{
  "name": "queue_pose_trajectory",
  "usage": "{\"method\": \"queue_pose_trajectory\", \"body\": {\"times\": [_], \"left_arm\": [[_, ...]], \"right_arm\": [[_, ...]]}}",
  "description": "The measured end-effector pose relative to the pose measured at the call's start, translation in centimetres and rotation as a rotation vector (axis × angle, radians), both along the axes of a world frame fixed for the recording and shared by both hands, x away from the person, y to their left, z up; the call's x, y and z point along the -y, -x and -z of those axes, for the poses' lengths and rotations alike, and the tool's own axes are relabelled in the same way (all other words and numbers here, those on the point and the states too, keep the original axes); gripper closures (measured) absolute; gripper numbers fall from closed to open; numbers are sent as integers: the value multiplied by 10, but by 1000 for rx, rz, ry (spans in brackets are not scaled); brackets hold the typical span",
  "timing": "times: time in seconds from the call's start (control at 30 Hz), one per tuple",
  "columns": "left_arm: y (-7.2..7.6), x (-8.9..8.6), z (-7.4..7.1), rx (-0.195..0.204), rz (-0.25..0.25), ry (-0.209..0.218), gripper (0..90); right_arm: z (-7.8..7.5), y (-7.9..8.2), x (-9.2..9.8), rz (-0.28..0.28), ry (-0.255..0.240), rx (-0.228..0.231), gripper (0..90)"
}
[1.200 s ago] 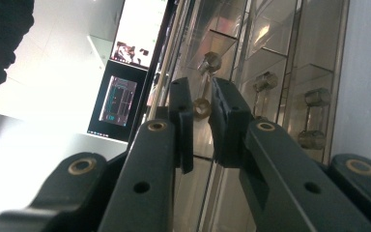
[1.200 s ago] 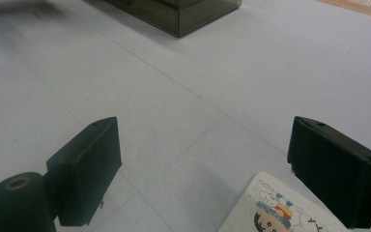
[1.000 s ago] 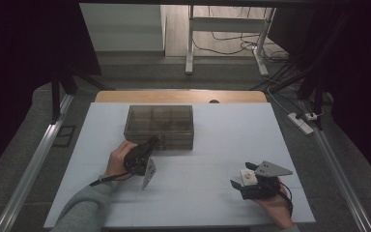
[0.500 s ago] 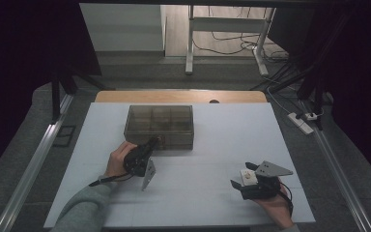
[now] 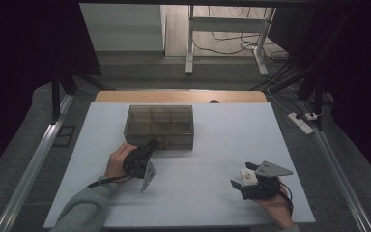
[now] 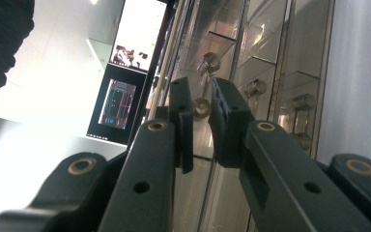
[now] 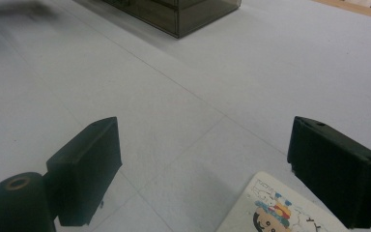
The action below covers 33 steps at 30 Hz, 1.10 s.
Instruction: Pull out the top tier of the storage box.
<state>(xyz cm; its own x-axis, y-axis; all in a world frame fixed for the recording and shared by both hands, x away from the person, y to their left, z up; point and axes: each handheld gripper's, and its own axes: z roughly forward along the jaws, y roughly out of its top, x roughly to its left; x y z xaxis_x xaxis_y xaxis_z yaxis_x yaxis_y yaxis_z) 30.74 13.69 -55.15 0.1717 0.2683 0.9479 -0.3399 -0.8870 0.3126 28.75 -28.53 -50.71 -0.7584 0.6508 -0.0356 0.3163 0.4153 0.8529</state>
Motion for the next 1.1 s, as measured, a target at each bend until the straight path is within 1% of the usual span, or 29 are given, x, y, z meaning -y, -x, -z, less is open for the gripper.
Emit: {"method": "queue_pose_trajectory", "body": {"times": [0.2, 0.23, 0.53, 0.6, 0.9, 1.0, 1.1], "left_arm": [[2, -1, 0, 0, 7, 3, 793], [3, -2, 0, -1, 4, -4, 793], [10, -3, -1, -3, 20, 3, 793], [10, -3, 0, -4, 20, -2, 793], [10, -3, 0, -6, 23, 2, 792], [10, -3, -1, -12, 22, 3, 788], [10, -3, -2, -25, 27, 18, 780]], "right_arm": [[0, 0, 0, 0, 0, 0, 114], [0, 0, 0, 2, 1, 0, 114], [0, 0, 0, 0, 0, 0, 114], [0, 0, 0, 0, 0, -1, 114], [0, 0, 0, -1, 0, -2, 114], [0, 0, 0, -1, -1, -3, 114], [0, 0, 0, -1, -1, -3, 114]]}}
